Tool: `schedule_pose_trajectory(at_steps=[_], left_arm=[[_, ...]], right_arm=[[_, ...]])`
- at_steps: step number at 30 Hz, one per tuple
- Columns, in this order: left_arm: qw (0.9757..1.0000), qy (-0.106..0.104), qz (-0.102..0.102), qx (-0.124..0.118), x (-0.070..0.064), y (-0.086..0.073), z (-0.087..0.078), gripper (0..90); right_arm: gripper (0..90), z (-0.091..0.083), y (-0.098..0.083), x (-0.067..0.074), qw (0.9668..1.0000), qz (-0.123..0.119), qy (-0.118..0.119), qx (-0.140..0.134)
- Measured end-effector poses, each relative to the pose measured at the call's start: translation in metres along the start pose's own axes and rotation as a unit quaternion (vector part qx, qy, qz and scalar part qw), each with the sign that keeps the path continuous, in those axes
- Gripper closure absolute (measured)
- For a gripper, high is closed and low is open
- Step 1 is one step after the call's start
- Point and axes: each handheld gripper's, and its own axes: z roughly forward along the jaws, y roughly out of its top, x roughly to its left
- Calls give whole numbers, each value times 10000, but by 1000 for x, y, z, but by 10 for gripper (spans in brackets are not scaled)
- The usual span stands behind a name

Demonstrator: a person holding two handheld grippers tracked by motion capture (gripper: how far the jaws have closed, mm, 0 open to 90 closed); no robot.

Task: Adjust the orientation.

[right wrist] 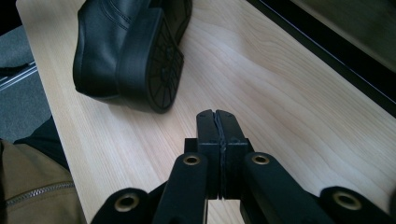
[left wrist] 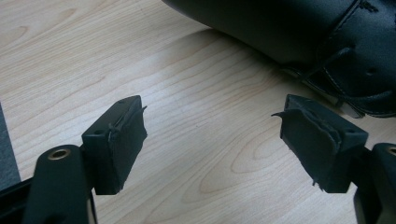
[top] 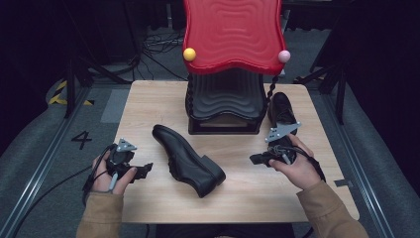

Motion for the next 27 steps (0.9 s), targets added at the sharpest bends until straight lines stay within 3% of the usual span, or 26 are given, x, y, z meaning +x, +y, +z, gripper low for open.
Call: schedule_pose_trajectory(at_steps=[7,16,25,27], left_arm=[[9999,126,-12,-71,0,1,1,221],[10000,72,-30,-36,0,2,1,245],[9999,92,-30,-35,0,1,0,249],[10000,82,-40,-26,0,1,0,249]], right_arm=[[900,20,15,12,9997,-16,239,-11],[900,49,31,35,9979,-309,573,-58],[900,68,37,49,9966,-485,664,33],[900,72,37,50,9968,-518,597,73]])
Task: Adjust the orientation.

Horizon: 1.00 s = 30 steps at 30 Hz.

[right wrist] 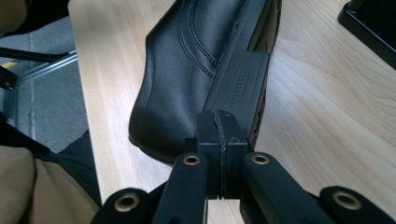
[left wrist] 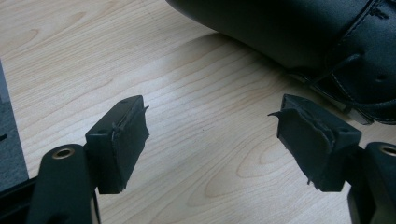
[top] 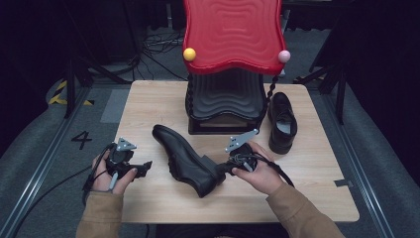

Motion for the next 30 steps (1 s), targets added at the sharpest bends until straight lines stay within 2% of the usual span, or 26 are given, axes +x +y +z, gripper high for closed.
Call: schedule_pose_trajectory(at_steps=[2,5,12,17,20,23,25,28,30], left_arm=[[10000,0,2,0,0,0,0,249],[10000,2,7,-9,0,0,0,249],[10000,7,5,-5,-1,0,0,247],[10000,10,-8,7,-1,0,1,246],[10000,18,18,4,-1,1,2,245],[10000,31,13,6,0,1,2,245],[10000,27,8,7,0,1,3,245],[10000,15,7,20,0,0,4,244],[10000,10,-3,3,0,0,3,244]], right_arm=[[900,3,-1,-1,10000,-8,-70,68],[900,2,-1,-4,10000,45,-58,39],[900,-3,-3,-11,9995,76,-308,3],[900,-7,-7,-23,9970,120,-765,53],[900,-6,-9,-34,9951,219,-950,171],[900,-5,-10,-41,9956,358,-856,148],[900,-4,-11,-53,9958,567,-707,161],[900,3,-11,-66,9939,641,-835,312],[900,8,-13,-76,9929,767,-818,393]])
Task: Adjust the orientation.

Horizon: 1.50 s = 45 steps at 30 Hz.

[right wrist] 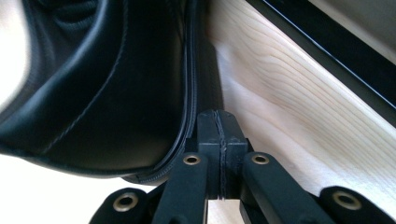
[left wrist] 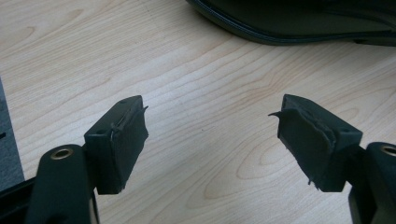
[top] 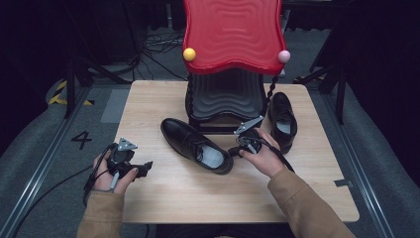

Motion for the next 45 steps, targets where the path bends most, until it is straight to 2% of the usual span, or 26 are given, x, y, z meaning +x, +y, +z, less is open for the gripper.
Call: schedule_pose_trajectory(at_steps=[2,6,11,14,18,20,22,24,28,32,36,40,45], left_arm=[[10000,5,-10,5,1,0,0,244],[10000,-20,-63,-11,2,-1,0,244],[10000,-25,-62,-17,2,-1,0,244],[10000,-27,-61,-20,2,-1,-1,243],[10000,-12,-66,-52,3,-1,-2,244],[10000,-17,-53,-34,3,-1,-1,245],[10000,-5,-48,-14,2,-1,-1,245],[10000,-21,-56,-4,2,0,-1,244],[10000,-28,-54,-3,1,0,-1,245],[10000,-22,-31,-3,1,0,-1,245],[10000,-39,-35,-24,1,0,-2,246],[10000,-34,-24,-15,1,0,-1,246],[10000,-51,-32,8,1,0,-1,246]], right_arm=[[900,7,-1,-8,9999,92,-12,91],[900,16,-4,-15,9994,216,1,274],[900,14,-4,-15,9995,227,68,187],[888,12,-3,-14,9997,165,8,194],[859,-4,-1,-13,9999,75,-129,21],[829,-18,3,-10,9997,11,-146,-182],[815,-24,6,-8,9995,-42,-128,-279],[801,-35,12,1,9987,-208,-91,-453],[770,-47,23,21,9969,-517,61,-584],[731,-47,32,39,9948,-871,222,-475],[695,-34,38,51,9915,-1226,400,-169],[673,-15,42,57,9885,-1433,425,248],[666,4,46,60,9844,-1597,411,618]])
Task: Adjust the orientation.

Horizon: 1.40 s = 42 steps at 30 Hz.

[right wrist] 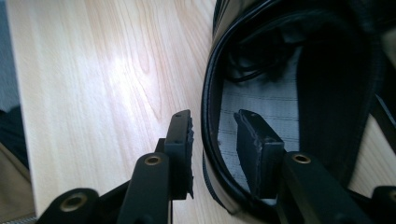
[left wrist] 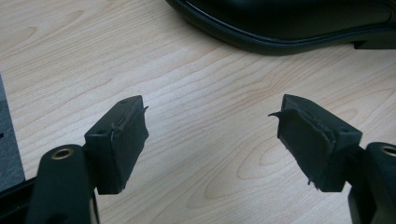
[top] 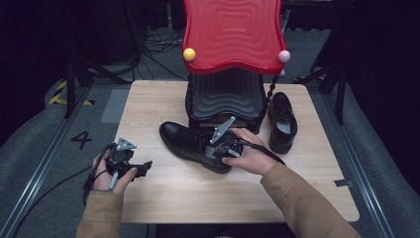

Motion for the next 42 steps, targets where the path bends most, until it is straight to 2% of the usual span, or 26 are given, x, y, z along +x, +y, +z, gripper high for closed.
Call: schedule_pose_trajectory(at_steps=[5,9,13,15,18,20,27,32,35,36,38,40,42], left_arm=[[10000,8,12,-11,0,0,0,246],[10000,10,9,-21,1,0,0,246],[10000,6,-1,-19,1,0,0,246],[10000,6,-1,-30,2,0,0,245],[10000,14,-4,-25,2,-1,0,246],[10000,9,-21,-19,2,-1,0,246],[10000,5,-27,-44,3,-1,0,246],[10000,6,-11,-23,2,0,1,246],[10000,-5,6,-6,1,0,2,246],[10000,-3,12,-8,1,1,2,246],[10000,-2,20,-7,1,1,2,246],[10000,1,21,-12,0,1,3,246],[10000,-20,22,-5,0,1,3,246]], right_arm=[[691,16,4,0,9993,-83,77,360],[818,22,5,0,9981,-170,107,586],[844,23,8,2,9977,-270,90,621],[852,23,10,6,9972,-398,-40,628],[855,22,11,11,9976,-460,-79,505],[854,19,12,13,9986,-349,123,374],[853,-3,3,33,9996,-235,94,84],[851,-30,-16,55,9995,-10,192,-257],[850,-39,-25,64,9994,96,129,-319],[849,-45,-33,69,9991,233,80,-350],[847,-48,-38,71,9988,298,41,-380],[844,-53,-50,74,9971,581,-72,-482],[842,-55,-60,75,9951,854,-201,-457]])
